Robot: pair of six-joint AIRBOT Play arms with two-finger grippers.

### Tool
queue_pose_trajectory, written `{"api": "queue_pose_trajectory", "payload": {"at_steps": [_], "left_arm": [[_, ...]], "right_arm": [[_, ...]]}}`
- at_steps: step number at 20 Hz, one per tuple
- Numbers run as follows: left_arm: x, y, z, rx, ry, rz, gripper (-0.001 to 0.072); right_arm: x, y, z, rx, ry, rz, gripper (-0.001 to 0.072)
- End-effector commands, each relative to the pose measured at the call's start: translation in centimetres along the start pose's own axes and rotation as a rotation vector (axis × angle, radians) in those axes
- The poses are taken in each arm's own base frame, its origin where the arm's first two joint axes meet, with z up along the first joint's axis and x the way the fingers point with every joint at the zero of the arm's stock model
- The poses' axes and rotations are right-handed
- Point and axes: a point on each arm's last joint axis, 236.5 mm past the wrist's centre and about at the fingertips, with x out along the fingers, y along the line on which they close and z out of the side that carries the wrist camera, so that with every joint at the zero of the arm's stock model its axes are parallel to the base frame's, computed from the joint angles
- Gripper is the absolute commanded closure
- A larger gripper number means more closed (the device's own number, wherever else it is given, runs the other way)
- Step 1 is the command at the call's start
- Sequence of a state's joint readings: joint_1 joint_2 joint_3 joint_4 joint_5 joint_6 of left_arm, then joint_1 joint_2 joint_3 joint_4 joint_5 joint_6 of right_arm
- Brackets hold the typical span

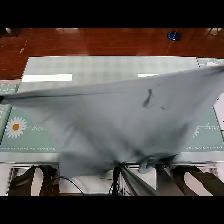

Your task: Fold the shirts.

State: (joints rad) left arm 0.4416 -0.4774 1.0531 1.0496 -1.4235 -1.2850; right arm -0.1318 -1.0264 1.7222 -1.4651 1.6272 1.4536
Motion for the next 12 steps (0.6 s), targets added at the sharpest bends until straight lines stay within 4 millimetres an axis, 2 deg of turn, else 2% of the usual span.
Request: {"api": "queue_pose_trajectory", "payload": {"at_steps": [1, 4, 8, 10, 12], "left_arm": [[6.9, 1.4, -0.6, -0.078, 0.058, -0.070, 0.0687], [12.8, 1.2, 1.4, -0.074, 0.086, -0.113, 0.0688], [21.4, 0.5, 3.1, -0.070, 0.149, -0.146, 0.0687], [24.8, 0.7, 4.0, -0.072, 0.163, -0.148, 0.0687], [27.4, 1.2, 4.8, -0.077, 0.163, -0.141, 0.0687]], "right_arm": [[9.0, 0.7, 2.0, 0.007, 0.046, 0.085, 0.0695], [14.3, 0.9, 3.6, 0.033, 0.046, 0.125, 0.0695], [20.1, -0.2, 5.5, 0.061, 0.005, 0.110, 0.0694], [22.7, -0.5, 6.2, 0.071, -0.017, 0.111, 0.0694], [25.2, -0.6, 6.4, 0.058, -0.026, 0.118, 0.0694]]}}
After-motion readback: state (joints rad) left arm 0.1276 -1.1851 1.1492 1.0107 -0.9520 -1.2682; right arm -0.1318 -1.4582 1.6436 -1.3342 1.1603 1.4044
